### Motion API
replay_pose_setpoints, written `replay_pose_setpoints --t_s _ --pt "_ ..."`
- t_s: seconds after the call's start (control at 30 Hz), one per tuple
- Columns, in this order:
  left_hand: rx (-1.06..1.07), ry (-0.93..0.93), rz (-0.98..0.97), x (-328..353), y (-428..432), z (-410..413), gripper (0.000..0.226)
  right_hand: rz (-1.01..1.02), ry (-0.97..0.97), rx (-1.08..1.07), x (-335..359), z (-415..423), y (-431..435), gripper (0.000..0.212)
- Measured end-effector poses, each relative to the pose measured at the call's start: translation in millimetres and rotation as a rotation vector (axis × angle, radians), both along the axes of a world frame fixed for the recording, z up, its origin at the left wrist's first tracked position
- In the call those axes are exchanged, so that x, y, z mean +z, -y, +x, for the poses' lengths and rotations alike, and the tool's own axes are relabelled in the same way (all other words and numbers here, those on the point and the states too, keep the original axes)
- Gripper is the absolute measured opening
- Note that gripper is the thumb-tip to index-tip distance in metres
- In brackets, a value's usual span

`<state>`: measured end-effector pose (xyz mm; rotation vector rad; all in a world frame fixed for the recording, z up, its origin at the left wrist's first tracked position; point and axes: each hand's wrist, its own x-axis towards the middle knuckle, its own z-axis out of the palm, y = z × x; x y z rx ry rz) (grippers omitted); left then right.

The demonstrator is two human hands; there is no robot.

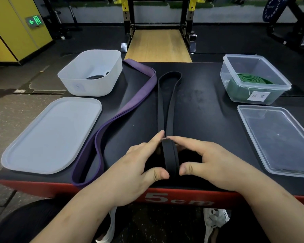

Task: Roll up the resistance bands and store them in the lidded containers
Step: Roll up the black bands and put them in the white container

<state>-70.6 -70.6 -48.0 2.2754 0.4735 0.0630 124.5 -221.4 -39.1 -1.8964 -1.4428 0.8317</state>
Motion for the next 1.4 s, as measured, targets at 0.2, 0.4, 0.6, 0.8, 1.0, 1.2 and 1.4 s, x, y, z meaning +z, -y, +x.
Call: replay_pose_setpoints --t_s 0.2,0.4,0.6,0.8,1.0,1.2,1.4 --pt "0.006 0.042 0.044 2 0 -4 0.086 -0.008 0.058 0.019 0 0 4 0.085" --pt "0.048 0.08 0.094 7 7 1 0.086 0.029 0.052 -0.004 -2 -6 3 0.087" --pt "0.022 0.133 0.055 5 8 -2 0.068 0.076 0.031 0.023 -3 -8 3 0.072" --pt "0.038 0.105 0.077 -1 5 -1 0.082 0.095 0.036 -0.015 -2 -8 3 0.079" --pt "0.077 0.106 0.057 4 8 0 0.081 0.135 -0.008 -0.026 -2 -10 2 0.067" --pt "0.068 0.099 0.04 6 9 1 0.079 0.157 -0.024 -0.005 3 -11 1 0.047" --pt "0.042 0.098 0.001 8 6 0 0.092 0.131 0.04 -0.031 -6 -12 -2 0.064"
